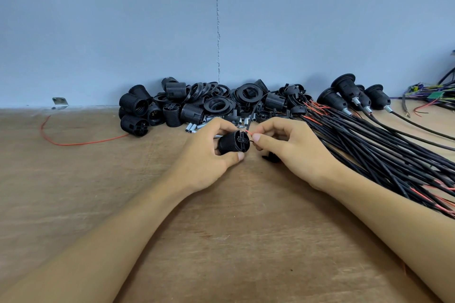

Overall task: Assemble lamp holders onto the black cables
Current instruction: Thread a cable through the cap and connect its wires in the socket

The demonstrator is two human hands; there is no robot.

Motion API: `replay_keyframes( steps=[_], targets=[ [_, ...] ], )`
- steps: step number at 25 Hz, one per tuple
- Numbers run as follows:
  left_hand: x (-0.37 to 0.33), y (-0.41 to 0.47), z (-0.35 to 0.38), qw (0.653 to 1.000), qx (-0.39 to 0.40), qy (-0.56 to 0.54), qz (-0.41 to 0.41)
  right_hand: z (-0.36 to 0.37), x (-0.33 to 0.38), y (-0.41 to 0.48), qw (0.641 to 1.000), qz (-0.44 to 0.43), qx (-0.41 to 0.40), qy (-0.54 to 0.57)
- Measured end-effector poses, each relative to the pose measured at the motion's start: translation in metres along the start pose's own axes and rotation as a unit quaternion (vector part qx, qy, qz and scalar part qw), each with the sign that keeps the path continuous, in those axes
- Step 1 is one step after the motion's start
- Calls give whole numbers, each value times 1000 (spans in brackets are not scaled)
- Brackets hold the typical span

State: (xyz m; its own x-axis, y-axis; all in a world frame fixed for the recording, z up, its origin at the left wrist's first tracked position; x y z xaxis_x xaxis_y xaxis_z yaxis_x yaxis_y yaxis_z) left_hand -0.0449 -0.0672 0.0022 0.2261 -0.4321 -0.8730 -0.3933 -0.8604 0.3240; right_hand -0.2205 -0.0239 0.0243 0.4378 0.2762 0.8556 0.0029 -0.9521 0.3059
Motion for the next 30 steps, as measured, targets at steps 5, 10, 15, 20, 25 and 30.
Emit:
replay_keyframes(
  steps=[5, 10, 15, 20, 25, 30],
  targets=[
    [0, 0, 0, 1000, 1, 0, -1, 3, 0, -1, 999, -4, 32, -10],
    [-1, 0, -1, 1000, -4, 11, 11, 3, 0, 0, 997, -5, 45, -60],
    [-4, -1, 1, 999, -18, 22, 25, 2, -2, 1, 999, 18, 7, -51],
    [-5, -1, 0, 998, -28, 31, 38, 2, -2, 1, 998, 22, 7, -57],
    [-10, -3, -1, 994, -44, 68, 72, 3, -1, 0, 996, 17, 4, -82],
    [-12, -4, -2, 979, -60, 157, 116, 4, 4, -3, 992, -8, -6, -122]
  ],
)
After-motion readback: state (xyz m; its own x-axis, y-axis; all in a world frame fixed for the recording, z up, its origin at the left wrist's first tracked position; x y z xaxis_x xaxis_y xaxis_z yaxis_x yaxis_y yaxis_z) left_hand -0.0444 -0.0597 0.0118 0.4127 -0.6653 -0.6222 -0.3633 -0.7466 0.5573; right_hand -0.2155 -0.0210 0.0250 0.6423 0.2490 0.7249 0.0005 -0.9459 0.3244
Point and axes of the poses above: each hand's wrist, its own y-axis towards the middle knuckle, its own z-axis out of the palm, x = y × z, the point moved 5 cm from there along y, towards the middle knuckle, and after that the axes turned 3 degrees about -y, right-handed, at the moved point
